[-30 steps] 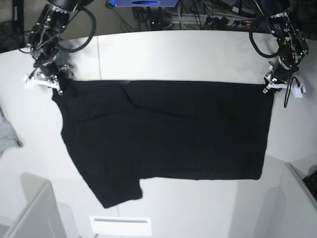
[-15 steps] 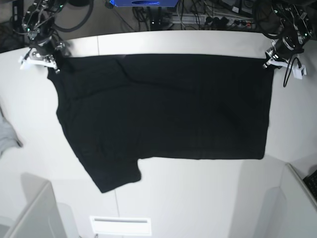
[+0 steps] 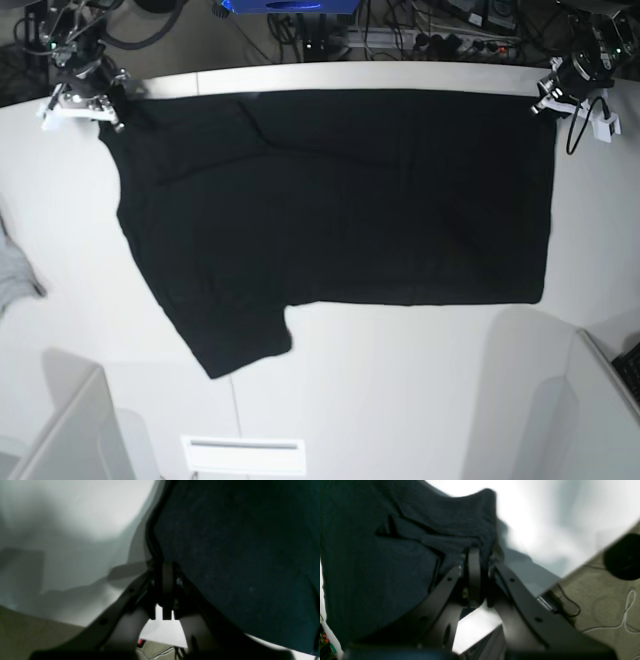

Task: Fold the T-shirt properly
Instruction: 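Drag the held shoulder edge with both grippers, flattening the shirt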

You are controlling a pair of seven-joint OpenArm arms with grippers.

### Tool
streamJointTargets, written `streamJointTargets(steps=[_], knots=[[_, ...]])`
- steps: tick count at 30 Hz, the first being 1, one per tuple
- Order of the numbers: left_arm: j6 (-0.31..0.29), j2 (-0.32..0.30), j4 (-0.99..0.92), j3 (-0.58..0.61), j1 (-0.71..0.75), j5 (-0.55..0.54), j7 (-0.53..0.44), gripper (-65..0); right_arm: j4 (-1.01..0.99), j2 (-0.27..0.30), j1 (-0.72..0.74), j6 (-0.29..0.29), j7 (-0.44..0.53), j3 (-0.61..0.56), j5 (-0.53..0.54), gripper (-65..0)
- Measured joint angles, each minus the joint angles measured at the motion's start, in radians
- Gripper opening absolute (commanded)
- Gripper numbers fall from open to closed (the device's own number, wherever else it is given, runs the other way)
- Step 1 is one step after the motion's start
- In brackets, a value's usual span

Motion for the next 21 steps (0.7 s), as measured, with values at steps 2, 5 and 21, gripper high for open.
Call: streamJointTargets(steps=[2, 5, 21], knots=[[0.0, 0.0, 0.01, 0.0, 0.005, 0.0, 0.0, -65.0, 0.007, 0.0, 0.0, 0.0, 0.001, 0.0, 0.003, -65.0], [0.0, 0.0, 0.01, 0.0, 0.004, 0.0, 0.0, -65.0, 0.007, 0.0, -0.012, 0.0, -0.002, 0.0, 0.002, -65.0], [0.0, -0.001, 0.012, 0.0, 0.024, 0.0, 0.0, -65.0, 0.007, 0.001, -0.023, 0.0, -0.055, 0.0, -0.002, -41.0]])
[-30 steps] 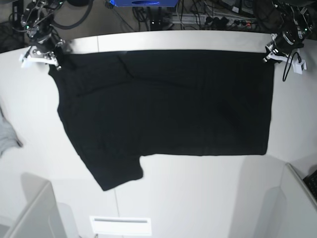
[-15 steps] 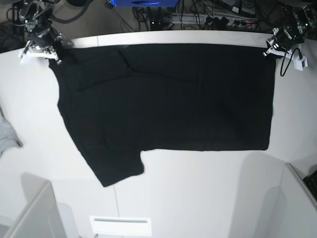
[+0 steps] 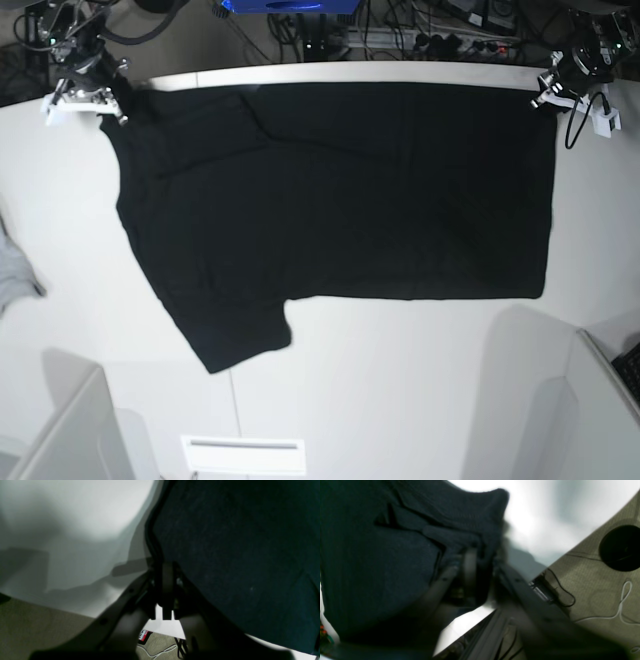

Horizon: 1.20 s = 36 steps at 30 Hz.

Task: Fold the T-shirt properly
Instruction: 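Drag the held shoulder edge with both grippers, flattening the shirt, then release the shoulder edge and reach both grippers to the hem corners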

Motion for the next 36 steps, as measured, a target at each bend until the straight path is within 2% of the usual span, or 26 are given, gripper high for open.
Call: streamJointTargets(steps=[1, 2, 5, 7, 8, 11, 14, 16, 18, 21, 26, 32, 35, 36], knots=[[0.0, -0.001, 0.0, 0.0, 0.0, 0.0, 0.0, -62.5, 0.0, 0.0, -0.001, 0.0, -0.001, 0.0, 0.001, -34.8], [0.0, -0.002, 0.0, 0.0, 0.0, 0.0, 0.0, -53.8, 0.001, 0.0, -0.002, 0.0, 0.0, 0.0, 0.0, -31.1], [0.0, -0.002, 0.0, -0.001, 0.012, 0.003, 0.0, -30.3, 0.027, -0.003, -0.003, 0.0, -0.004, 0.05, 0.003, -30.3], [0.0, 0.005, 0.012, -0.029, 0.018, 0.003, 0.01, -19.1, 0.058, 0.0, -0.002, -0.001, 0.001, 0.084, 0.0, -30.3], [0.0, 0.011, 0.026, -0.063, 0.019, 0.002, 0.009, -15.8, 0.072, 0.0, -0.002, 0.0, -0.003, 0.101, 0.001, -30.3], [0.0, -0.002, 0.04, -0.16, 0.004, 0.004, 0.002, -14.8, 0.083, 0.012, 0.02, -0.001, -0.009, 0.132, -0.006, -30.3], [0.004, -0.014, 0.036, -0.217, -0.069, 0.011, 0.006, -14.8, 0.08, 0.073, 0.076, 0.002, -0.011, 0.128, -0.005, -30.3], [0.0, -0.056, 0.034, -0.213, -0.124, 0.008, 0.01, -14.8, 0.046, 0.114, 0.133, 0.0, 0.008, 0.109, -0.01, -30.2], [0.003, -0.107, 0.034, -0.182, -0.185, 0.011, 0.006, -14.8, -0.01, 0.147, 0.186, 0.005, -0.003, 0.063, -0.014, -30.2], [0.005, -0.153, 0.032, -0.086, -0.291, 0.071, -0.008, -14.8, -0.055, 0.169, 0.27, 0.06, -0.014, -0.006, -0.007, -30.2], [0.0, -0.138, -0.033, 0.06, -0.462, 0.281, 0.008, -14.8, -0.066, 0.197, 0.37, 0.062, -0.011, -0.104, -0.013, -30.2], [0.0, -0.144, -0.156, 0.172, -0.604, 0.303, 0.003, -14.8, -0.304, 0.306, 0.578, 0.097, 0.011, -0.291, -0.013, -30.2], [0.0, -0.143, -0.196, 0.18, -0.629, 0.303, 0.003, -14.8, -0.457, 0.36, 0.662, 0.177, 0.106, -0.392, -0.008, -30.2], [0.0, -0.144, -0.202, 0.178, -0.631, 0.305, 0.003, -14.8, -0.506, 0.369, 0.694, 0.184, 0.111, -0.427, -0.009, -30.2]])
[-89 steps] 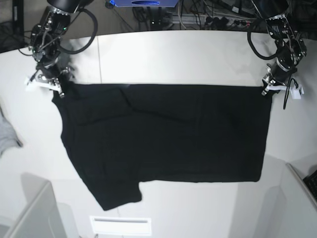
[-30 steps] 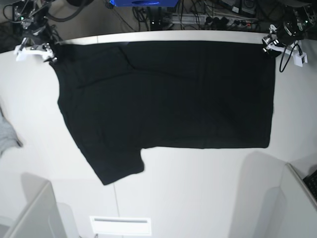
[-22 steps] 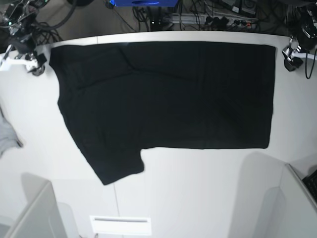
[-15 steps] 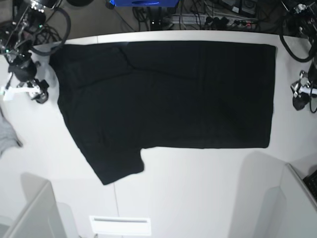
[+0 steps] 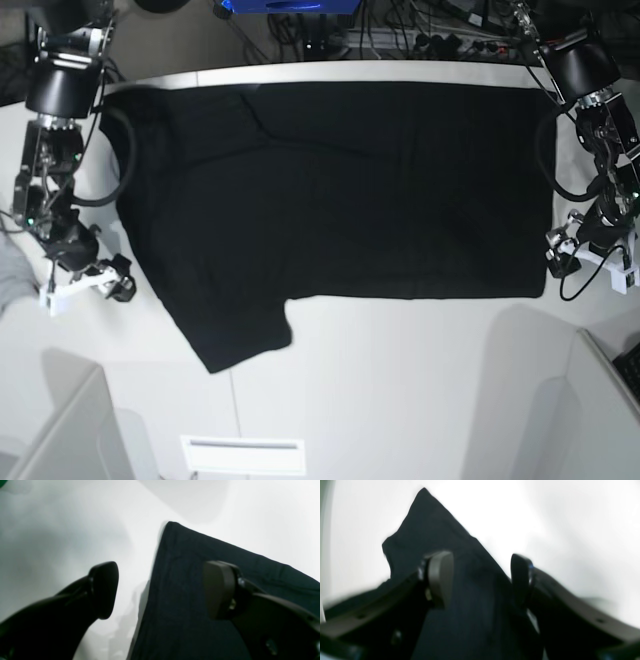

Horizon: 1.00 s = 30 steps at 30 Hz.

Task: Fold the T-shirt properly
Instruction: 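Release the shoulder edge and reach both grippers to the hem corners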

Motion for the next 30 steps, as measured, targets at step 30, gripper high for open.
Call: streamJointTargets(steps=[30], knots=[[0.002, -0.018, -0.007, -0.009, 0.096, 0.006, 0.0, -14.8, -0.822, -0.024, 0.457, 0.212, 0.423, -0.65, 0.014, -30.5]])
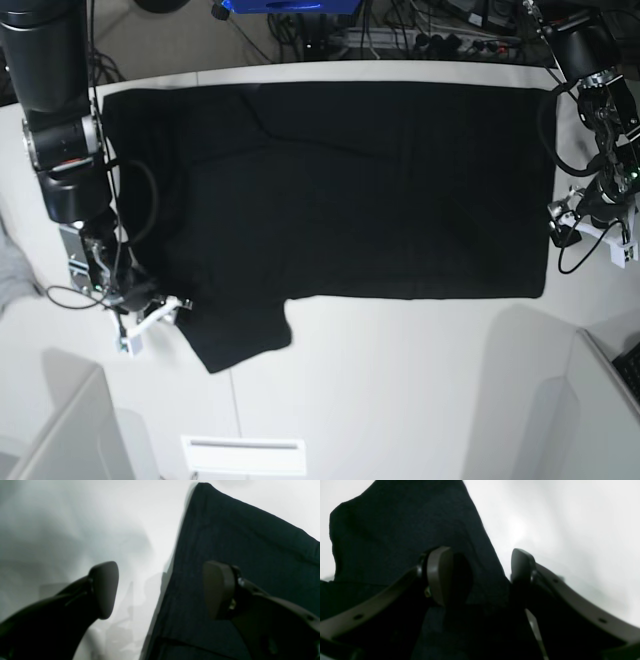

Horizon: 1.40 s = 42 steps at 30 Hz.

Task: Fold the T-shirt properly
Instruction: 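Release the shoulder edge and reach both grippers to the hem corners, then grasp the hem corners and fold the hem up onto the shoulder edge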

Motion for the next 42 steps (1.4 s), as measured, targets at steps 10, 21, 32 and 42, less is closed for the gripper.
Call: streamJointTargets(steps=[10, 21, 32, 42], knots=[[0.0, 0.001, -0.167, 0.009, -0.14, 0.016, -0.001, -13.8, -0.008, -0.005, -0.028, 0.002, 0.077, -0.001, 0.01, -65.0], [-0.003, -0.007, -0.504, 0.141, -0.439, 0.235, -0.088, -13.7, -0.008, -0.005, -0.028, 0.005, 0.078, -0.001, 0.011, -65.0], [-0.003, -0.023, -0.799, 0.311, -0.576, 0.223, -0.253, -13.7, -0.008, -0.004, -0.028, 0.005, 0.078, -0.001, 0.011, -65.0], [0.0, 0.017, -0.857, 0.332, -0.6, 0.233, -0.306, -15.0, -0.008, -0.005, -0.028, 0.005, 0.078, -0.001, 0.01, -65.0]])
